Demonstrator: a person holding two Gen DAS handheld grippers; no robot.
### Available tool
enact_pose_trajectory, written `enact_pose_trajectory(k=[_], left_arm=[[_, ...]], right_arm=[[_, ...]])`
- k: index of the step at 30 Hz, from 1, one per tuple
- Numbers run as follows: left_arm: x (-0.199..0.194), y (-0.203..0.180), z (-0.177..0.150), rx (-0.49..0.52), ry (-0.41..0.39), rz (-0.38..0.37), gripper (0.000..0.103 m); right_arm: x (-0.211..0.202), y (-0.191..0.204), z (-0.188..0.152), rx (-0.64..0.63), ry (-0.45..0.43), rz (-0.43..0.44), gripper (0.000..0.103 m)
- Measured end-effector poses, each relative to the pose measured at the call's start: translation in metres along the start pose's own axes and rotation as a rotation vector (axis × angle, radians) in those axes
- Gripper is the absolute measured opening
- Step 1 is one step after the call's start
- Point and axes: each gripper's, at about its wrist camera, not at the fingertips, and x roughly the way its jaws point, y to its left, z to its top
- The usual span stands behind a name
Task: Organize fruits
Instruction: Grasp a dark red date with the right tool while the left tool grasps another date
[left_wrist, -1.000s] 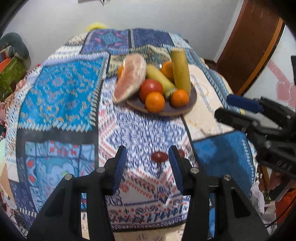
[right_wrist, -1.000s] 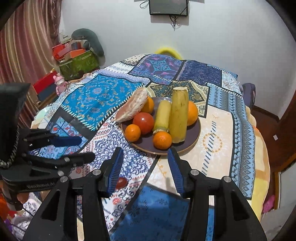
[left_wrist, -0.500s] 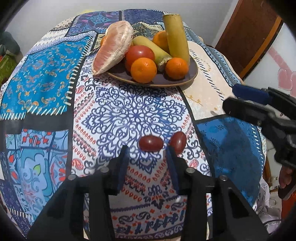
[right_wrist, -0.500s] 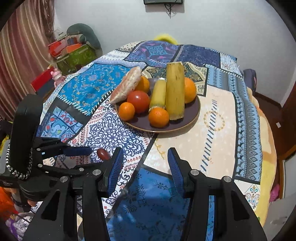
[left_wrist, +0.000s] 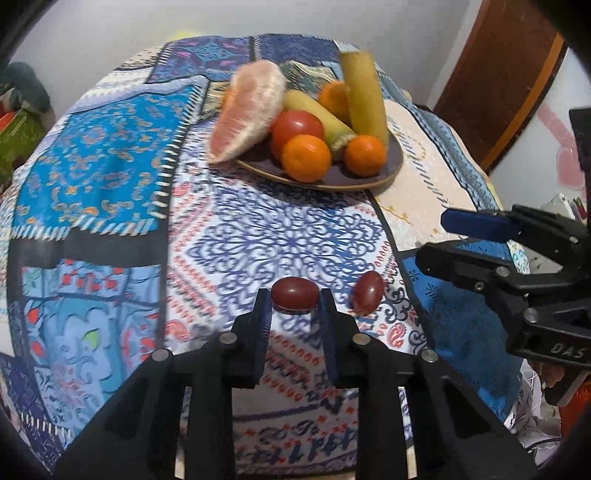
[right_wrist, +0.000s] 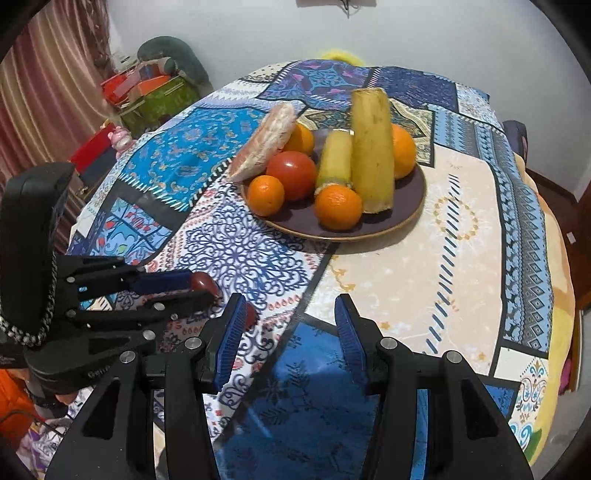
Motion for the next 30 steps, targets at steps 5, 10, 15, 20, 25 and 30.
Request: enact_pose_trajectory(k=[5,10,15,20,25,30], left_arm=[[-0.023,0.017,-0.003,-0.033,-0.04,0.01,0.025],[-0.032,0.02,-0.005,-0.043,-0.06,0.006,0.025],[-0.03,0.018,-0.005,-0.047,-0.056,-0.001,0.025],[-0.026,0.013,-0.003,-0.039,-0.053,-0.003,0.025],[-0.023,0.012,-0.001,-0.04,-0.05,-0.006,0.025],[-0.024,0.007,0.005,-0.028,-0.057,-0.007,0.025]], right_arm=[[0.006,0.014,-0.002,-0.033,0.006,0.002,0.046],[0.019,0.026,-0.005,-0.052,0.041,0.021,0.046],[0.031,0.034,-0.009,-0.076,0.078,0.02,0.043],[0.04,0.029,-0.009,-0.047,0.085,0.033,0.028],[0.036,0.029,-0.011,-0.049,0.068,0.048,0.024],[0.022,0.025,-0.008,-0.041,0.029,0.039,0.024]])
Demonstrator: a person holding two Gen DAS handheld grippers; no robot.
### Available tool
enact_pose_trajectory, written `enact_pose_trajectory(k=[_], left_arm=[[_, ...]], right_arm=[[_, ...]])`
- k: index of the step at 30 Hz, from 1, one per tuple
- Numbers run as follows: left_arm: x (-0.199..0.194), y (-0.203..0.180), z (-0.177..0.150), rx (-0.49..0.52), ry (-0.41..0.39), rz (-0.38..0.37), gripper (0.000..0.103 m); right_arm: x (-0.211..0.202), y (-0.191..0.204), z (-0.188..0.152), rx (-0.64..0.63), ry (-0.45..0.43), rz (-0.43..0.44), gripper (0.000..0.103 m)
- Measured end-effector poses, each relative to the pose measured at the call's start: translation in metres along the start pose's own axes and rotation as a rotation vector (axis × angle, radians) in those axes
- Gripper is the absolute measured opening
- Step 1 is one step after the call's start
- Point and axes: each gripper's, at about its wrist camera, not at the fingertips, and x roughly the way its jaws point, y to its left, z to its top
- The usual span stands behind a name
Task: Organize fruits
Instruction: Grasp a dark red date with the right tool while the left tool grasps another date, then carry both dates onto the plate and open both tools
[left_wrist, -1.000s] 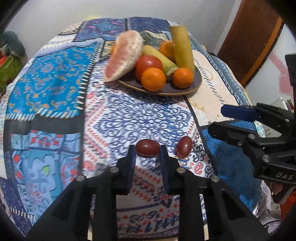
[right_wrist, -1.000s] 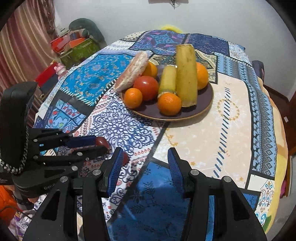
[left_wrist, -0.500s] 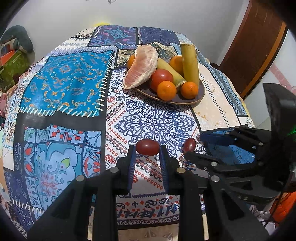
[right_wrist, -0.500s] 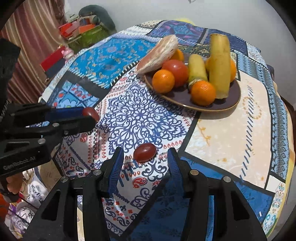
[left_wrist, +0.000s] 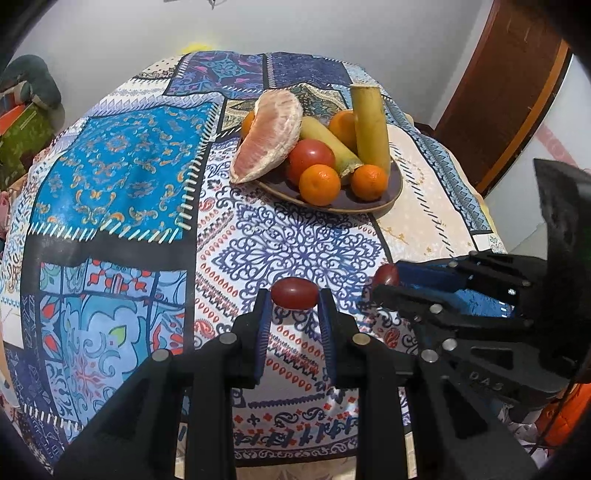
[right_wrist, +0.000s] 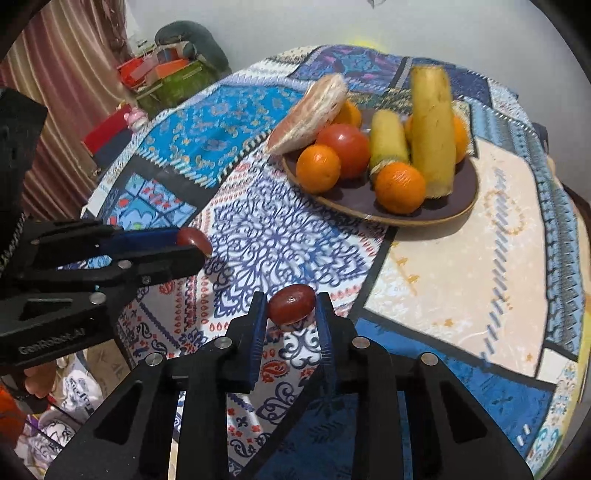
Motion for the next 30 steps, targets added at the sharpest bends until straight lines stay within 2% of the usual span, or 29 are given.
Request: enact_pose_trajectory(k=[17,30], left_arm=[[0.002,-0.024,0.04,0.057,-0.061,-0.023,0.025],[0.023,-0.042,0.089,0.103,-0.104,-0.02,0.025]], right_arm=[[-0.055,-0.051,0.025,0.062,-0.179,-0.15,0.024],[-0.048,-0.081,0.048,0.079,-0.231,-0.186,0.024]])
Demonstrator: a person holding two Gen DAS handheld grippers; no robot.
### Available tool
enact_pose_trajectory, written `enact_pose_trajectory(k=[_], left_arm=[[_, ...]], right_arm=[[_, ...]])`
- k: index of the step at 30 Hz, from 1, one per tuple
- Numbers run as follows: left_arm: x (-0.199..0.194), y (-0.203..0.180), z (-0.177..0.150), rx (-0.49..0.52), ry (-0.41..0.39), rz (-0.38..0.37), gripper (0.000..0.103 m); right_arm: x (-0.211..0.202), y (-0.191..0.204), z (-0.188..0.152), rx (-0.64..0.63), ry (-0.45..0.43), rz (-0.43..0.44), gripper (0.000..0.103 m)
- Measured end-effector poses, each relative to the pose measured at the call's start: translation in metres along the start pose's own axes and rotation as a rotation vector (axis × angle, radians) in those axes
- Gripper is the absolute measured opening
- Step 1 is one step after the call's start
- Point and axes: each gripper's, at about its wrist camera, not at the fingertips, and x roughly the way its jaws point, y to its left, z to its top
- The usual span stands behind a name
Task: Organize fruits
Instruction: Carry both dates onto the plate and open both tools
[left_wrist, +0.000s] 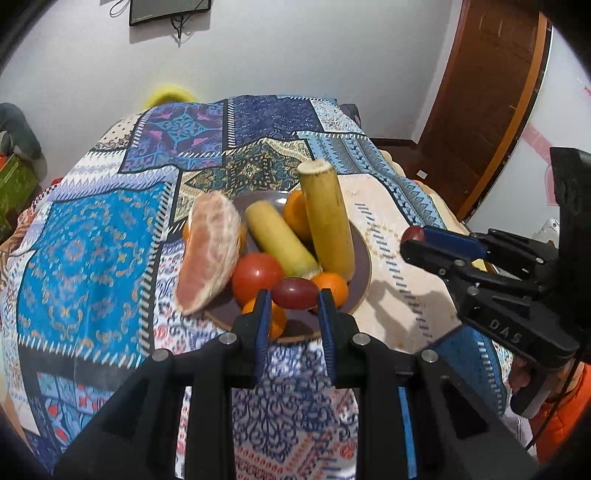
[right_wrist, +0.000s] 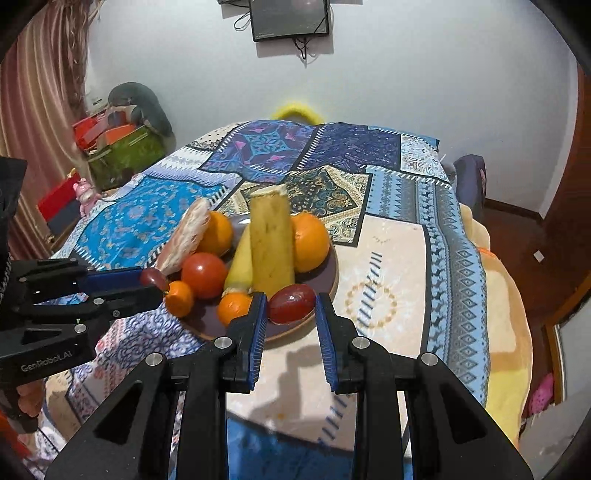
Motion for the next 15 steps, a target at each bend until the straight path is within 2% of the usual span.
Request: enact_pose_trajectory(k=[15], left_arm=[[0.045,0.008,0.031,-0.017,-0.004,-0.011,0.025]], right_arm=[[0.047,-0.023,0.015,0.016,0.024,-0.005,0.025]])
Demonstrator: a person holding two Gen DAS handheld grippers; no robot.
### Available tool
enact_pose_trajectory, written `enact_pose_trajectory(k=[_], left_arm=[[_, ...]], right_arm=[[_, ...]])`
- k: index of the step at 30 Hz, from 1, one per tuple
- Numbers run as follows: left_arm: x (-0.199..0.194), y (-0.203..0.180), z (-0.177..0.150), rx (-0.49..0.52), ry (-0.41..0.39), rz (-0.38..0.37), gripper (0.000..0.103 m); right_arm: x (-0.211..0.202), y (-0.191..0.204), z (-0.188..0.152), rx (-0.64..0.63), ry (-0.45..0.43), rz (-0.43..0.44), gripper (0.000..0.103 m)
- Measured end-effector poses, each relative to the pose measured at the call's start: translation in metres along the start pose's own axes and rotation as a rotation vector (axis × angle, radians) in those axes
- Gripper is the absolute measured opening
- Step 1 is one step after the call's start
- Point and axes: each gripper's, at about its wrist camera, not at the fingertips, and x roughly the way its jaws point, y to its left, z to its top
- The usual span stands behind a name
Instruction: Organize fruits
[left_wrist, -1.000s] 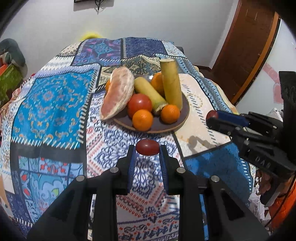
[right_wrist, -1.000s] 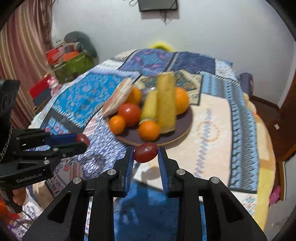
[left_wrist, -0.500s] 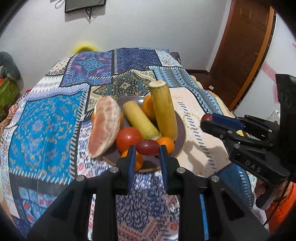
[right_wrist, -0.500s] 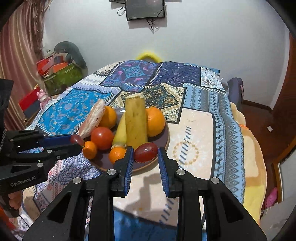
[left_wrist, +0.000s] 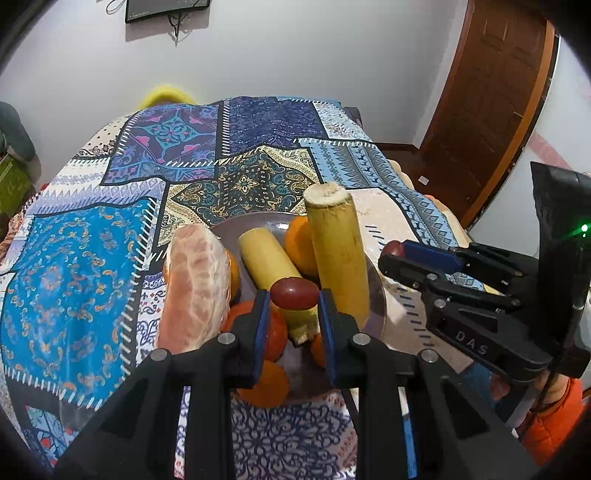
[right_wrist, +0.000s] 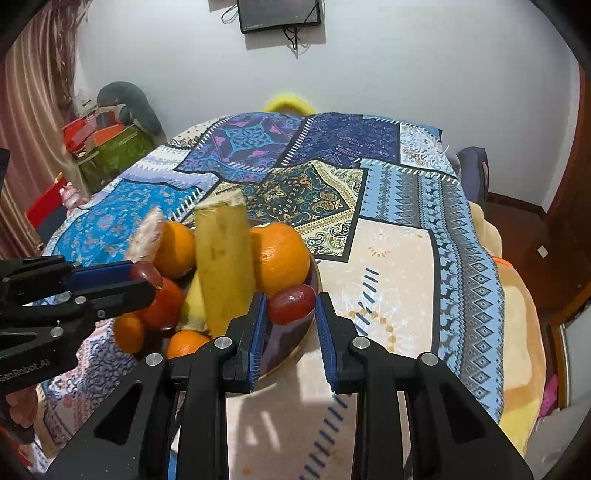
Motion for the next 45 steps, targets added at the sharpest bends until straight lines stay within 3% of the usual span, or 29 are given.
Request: enact_pose_trajectory(k=[7,12,20,27,31,39,41,45], left_arm=[[0.011,0.004,0.001,-0.017,0.008,-0.006,0.025],[0.011,0.006,0.0,-0.025,0.002,0.002,0.032],[-0.02,0.006,0.0,-0.034,-0.045,0.02,0.034],[-0.099,-0.007,0.005,-0.022,-0.189,0.052,0.034],[-0.162,-0.019,0.003,-0.016,-0.31,0.062,0.034],[-0.275,-0.048,-0.028,0.036,-0.541,0.123,0.034],[-0.298,-0.053,-0.039,0.04,-0.582,0.124,0.036],[-0.33,-0.059,-0.055,0.037,-0.648,0.123,0.058]], right_arm=[[0.014,-0.004,-0.001,0.003,0.024,0.02,0.025],[0.016,-0.008,0.0,0.017,0.029,0.025,0.032],[-0.01,-0.008,0.007,0.014,-0.023,0.004,0.033],[-0.077,0.004,0.021,0.021,-0.153,0.005,0.033],[-0.129,0.019,0.027,0.014,-0.254,0.007,0.033],[-0.235,0.053,0.019,0.013,-0.466,0.025,0.033],[-0.259,0.062,0.013,0.011,-0.515,0.033,0.033],[-0.289,0.08,0.001,-0.015,-0.588,0.022,0.035]])
